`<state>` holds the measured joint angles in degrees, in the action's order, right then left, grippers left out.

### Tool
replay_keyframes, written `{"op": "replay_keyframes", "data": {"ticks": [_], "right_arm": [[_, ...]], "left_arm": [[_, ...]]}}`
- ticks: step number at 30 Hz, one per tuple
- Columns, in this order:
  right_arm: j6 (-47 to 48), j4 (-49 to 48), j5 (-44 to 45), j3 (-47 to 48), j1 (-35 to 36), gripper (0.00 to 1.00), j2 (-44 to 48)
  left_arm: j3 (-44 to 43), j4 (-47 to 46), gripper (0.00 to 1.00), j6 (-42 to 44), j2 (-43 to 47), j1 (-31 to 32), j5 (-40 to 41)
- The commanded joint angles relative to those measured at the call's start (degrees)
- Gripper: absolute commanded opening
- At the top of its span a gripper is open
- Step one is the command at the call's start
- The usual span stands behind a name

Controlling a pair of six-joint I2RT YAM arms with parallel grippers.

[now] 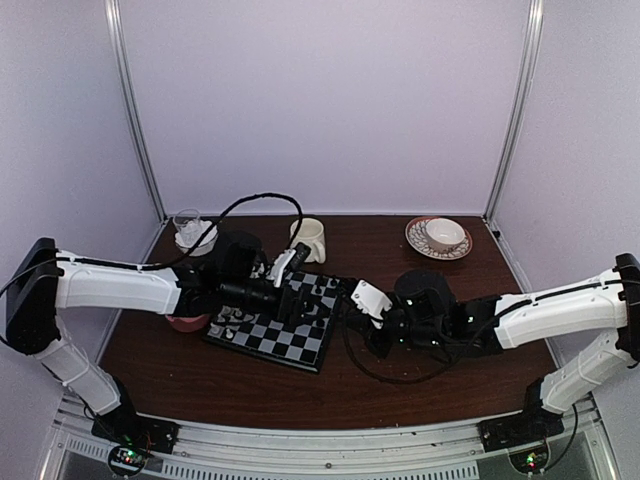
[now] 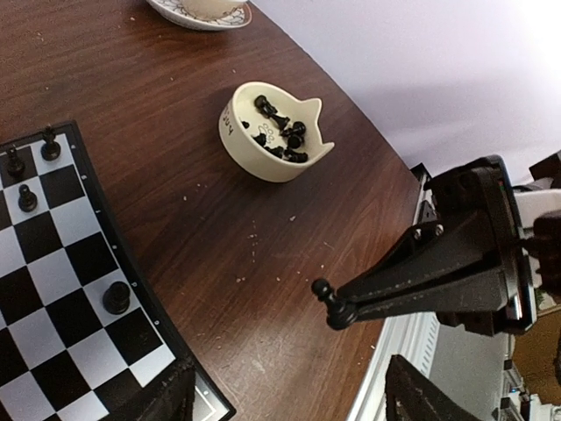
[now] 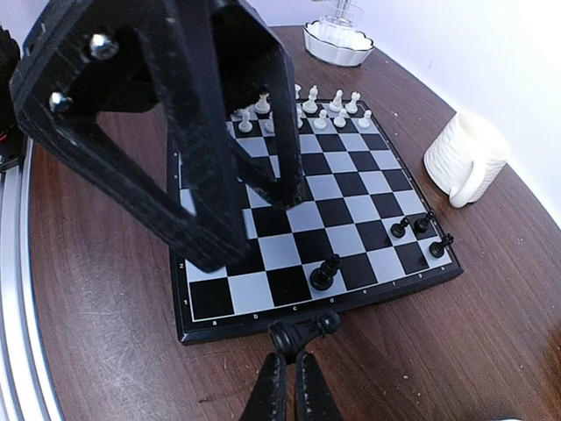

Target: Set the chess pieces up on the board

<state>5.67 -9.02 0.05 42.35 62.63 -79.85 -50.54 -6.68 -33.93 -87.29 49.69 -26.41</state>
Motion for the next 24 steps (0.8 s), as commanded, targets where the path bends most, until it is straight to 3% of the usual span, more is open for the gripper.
{"op": "replay_keyframes", "data": {"ticks": [1,12,24], "right_arm": [[1.1,-1.3,1.0,0.5,0.9,0.03,-0.4],[2.2,-0.4,2.3,1.0,2.0,0.03,-0.5],[3.4,-0.2,3.5,1.3,3.4,0.03,-0.8]], "left_arm": [[-3.5,-1.1,0.74,-8.1,-4.1,-0.3,-4.6],[-5.7,-4.4,0.71,-20.2,-7.3,-0.3,-8.0],[-4.2,-14.7,0.59,-29.5,-10.8,-0.3,-10.9]]}}
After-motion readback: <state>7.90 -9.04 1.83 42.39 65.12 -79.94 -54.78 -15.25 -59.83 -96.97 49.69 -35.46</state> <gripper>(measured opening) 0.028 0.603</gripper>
